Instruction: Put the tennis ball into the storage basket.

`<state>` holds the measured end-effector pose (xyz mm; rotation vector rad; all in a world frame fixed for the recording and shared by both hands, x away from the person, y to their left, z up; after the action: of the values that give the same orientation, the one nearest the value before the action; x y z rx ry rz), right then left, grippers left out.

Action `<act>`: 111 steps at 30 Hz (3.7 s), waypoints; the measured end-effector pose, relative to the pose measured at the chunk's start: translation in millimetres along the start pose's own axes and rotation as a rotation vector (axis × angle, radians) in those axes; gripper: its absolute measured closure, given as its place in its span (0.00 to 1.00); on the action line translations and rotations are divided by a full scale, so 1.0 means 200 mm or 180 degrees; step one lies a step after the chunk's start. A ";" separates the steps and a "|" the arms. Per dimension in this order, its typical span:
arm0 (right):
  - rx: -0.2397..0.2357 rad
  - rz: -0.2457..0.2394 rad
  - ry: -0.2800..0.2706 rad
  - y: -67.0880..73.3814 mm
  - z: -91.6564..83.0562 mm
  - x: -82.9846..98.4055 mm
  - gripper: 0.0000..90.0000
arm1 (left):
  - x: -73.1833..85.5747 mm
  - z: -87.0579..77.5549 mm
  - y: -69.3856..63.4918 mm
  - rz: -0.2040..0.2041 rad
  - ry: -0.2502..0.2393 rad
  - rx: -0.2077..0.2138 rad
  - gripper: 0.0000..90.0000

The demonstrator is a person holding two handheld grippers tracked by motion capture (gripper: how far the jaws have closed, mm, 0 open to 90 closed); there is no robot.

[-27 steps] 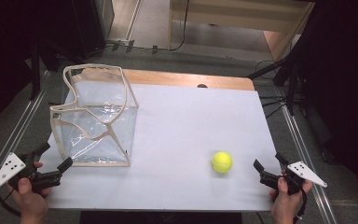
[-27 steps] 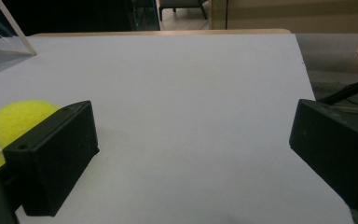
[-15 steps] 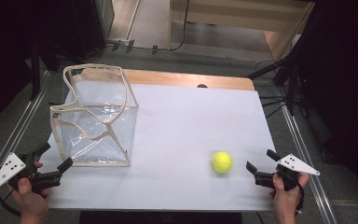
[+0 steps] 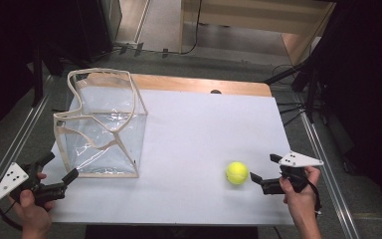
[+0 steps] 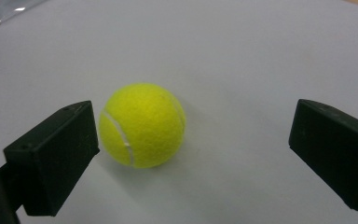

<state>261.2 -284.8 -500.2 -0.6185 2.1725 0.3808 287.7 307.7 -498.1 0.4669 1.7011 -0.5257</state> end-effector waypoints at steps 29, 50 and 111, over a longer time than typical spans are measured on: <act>-0.0335 -0.0504 0.1080 0.13 0.24 -0.01 0.05 | 0.00 0.00 0.00 -0.0003 -0.0009 0.0014 0.00; -0.0342 -0.0604 0.1444 0.16 0.35 0.01 0.22 | 0.00 0.00 0.00 -0.0013 -0.0019 0.0015 0.00; -0.0741 -0.1033 0.1338 0.36 0.41 -0.46 0.26 | 0.00 0.00 0.00 0.0001 -0.0001 0.0060 0.00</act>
<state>322.7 -158.7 -474.7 -1.2570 2.3785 0.3533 287.1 307.0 -497.3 0.4807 1.6971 -0.5419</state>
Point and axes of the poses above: each handheld gripper's, and its own axes: z roughly forward along the jaws, x roughly out of its underside, y roughly to its left, the point moved 7 cm from there along z, roughly forward along the jaws
